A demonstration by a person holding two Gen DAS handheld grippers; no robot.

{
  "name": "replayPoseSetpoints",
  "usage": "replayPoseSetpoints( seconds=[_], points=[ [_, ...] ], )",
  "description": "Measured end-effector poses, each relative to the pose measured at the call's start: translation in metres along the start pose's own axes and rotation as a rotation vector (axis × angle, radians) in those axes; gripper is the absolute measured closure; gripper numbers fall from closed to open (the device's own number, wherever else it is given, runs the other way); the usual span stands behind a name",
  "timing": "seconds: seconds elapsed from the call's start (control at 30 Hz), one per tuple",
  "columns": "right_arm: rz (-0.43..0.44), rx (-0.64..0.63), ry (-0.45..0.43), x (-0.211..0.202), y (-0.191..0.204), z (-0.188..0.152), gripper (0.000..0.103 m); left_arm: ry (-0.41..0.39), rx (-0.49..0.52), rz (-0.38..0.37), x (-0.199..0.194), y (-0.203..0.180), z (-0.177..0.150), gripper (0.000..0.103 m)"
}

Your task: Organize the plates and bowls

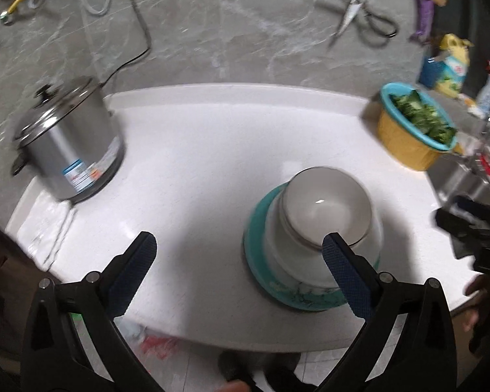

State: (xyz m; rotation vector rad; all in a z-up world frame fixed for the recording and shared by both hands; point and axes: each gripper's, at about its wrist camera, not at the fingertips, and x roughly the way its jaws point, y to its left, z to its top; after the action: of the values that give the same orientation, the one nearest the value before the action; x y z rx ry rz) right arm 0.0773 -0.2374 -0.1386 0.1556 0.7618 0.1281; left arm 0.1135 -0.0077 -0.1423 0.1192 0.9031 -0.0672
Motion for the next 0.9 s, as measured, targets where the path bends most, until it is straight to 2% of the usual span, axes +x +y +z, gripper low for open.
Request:
replayPoseSetpoints(
  seconds=[0.07,0.1,0.17,0.27,0.4,0.47,0.5,0.57,0.6,0.63,0.7,0.77,0.83,0.9],
  points=[
    [-0.027,-0.002,-0.054,-0.013,0.007,0.001,0.0,0.017,0.026,0.057,-0.005,-0.002,-0.004,0.0],
    [-0.044,-0.002,-0.092,-0.022,0.013,0.001,0.0,0.024,0.032,0.055,-0.008,-0.001,-0.009,0.0],
    [-0.064,0.009,-0.145,-0.038,0.022,0.001,0.0,0.057,0.023,0.008,-0.012,0.002,-0.017,0.0],
    [-0.143,0.045,-0.239,-0.063,0.042,0.003,0.0,0.081,-0.027,-0.152,-0.02,0.015,-0.022,0.0],
    [-0.247,0.026,-0.367,-0.102,0.08,0.002,0.0,0.037,-0.007,-0.193,-0.04,0.025,-0.027,0.0],
    [-0.307,0.06,-0.388,-0.117,0.092,0.002,0.0,0.019,-0.007,-0.222,-0.051,0.029,-0.029,0.0],
    [-0.3,0.095,-0.39,-0.122,0.094,0.0,0.0,0.02,-0.006,-0.237,-0.053,0.03,-0.028,0.0],
    [-0.184,0.169,-0.371,-0.129,0.093,-0.001,0.0,0.022,-0.009,-0.243,-0.062,0.03,-0.027,0.0],
    [-0.124,0.163,-0.331,-0.128,0.095,-0.001,0.0,0.023,-0.006,-0.245,-0.066,0.034,-0.022,0.0],
    [-0.111,0.146,-0.295,-0.126,0.099,0.0,0.0,0.019,-0.002,-0.238,-0.071,0.034,-0.022,0.0],
    [-0.163,0.077,-0.259,-0.123,0.113,-0.002,0.0,0.013,0.004,-0.215,-0.079,0.034,-0.022,0.0],
    [-0.163,0.045,-0.208,-0.117,0.121,-0.001,0.0,0.033,0.003,-0.169,-0.085,0.033,-0.023,0.0],
    [-0.157,0.033,-0.173,-0.114,0.126,0.0,0.0,0.046,-0.037,-0.167,-0.09,0.036,-0.022,0.0],
    [-0.212,0.027,-0.154,-0.116,0.125,0.002,0.0,0.04,-0.065,-0.151,-0.097,0.036,-0.021,0.0]
  ],
)
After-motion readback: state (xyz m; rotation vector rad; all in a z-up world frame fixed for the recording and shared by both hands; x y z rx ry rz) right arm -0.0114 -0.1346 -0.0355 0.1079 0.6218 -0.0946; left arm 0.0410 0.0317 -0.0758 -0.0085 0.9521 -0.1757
